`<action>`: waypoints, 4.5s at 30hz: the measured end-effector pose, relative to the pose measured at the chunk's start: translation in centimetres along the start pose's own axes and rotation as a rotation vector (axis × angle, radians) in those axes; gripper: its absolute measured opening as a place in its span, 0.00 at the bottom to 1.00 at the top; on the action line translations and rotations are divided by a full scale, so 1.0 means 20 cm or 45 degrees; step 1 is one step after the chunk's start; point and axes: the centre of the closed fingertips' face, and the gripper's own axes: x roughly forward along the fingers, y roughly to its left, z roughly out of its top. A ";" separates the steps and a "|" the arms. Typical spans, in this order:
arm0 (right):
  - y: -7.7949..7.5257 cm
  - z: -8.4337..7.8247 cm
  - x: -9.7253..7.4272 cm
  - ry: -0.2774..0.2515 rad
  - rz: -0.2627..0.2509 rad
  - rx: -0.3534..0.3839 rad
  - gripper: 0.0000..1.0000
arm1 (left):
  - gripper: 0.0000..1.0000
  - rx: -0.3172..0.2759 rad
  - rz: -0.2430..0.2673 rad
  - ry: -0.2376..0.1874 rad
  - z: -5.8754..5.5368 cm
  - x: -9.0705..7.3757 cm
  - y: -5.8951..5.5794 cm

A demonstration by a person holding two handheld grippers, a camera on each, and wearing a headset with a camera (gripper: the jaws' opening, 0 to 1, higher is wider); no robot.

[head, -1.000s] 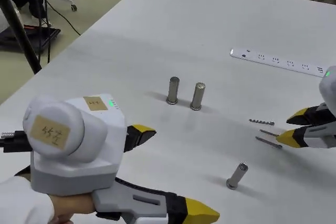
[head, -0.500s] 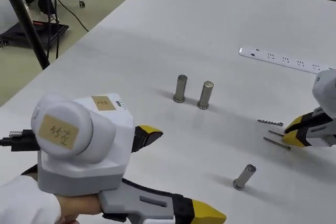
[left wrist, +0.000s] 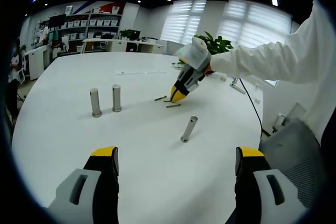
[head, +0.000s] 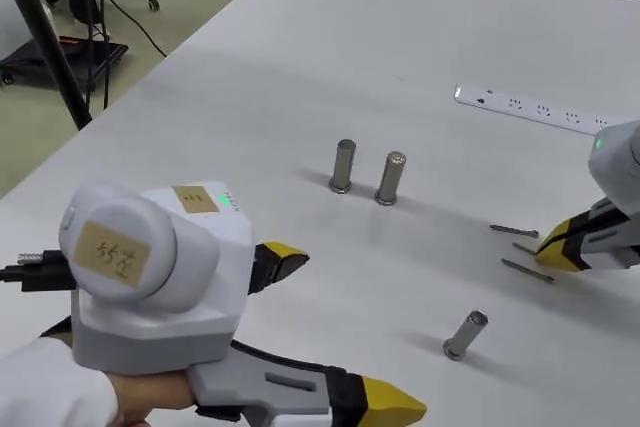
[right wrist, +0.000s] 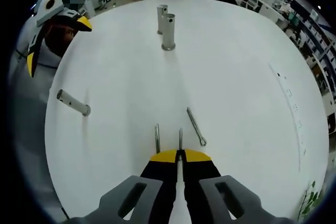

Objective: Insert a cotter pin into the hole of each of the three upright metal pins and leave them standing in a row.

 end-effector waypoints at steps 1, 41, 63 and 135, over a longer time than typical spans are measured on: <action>0.00 0.00 0.00 0.010 0.009 -0.019 0.00 | 0.91 -0.002 -0.004 0.001 0.00 0.00 0.00; 0.07 0.16 -0.28 -0.098 -0.130 -0.083 0.00 | 0.77 0.004 -0.068 -0.007 0.06 0.02 -0.07; 0.31 0.20 -0.55 -0.284 -0.297 -0.126 0.00 | 0.49 -0.128 -0.128 -0.133 0.35 0.17 -0.11; 0.66 0.37 -0.61 -0.438 -0.372 -0.383 0.00 | 0.00 -0.176 -0.324 -0.011 0.45 0.33 -0.35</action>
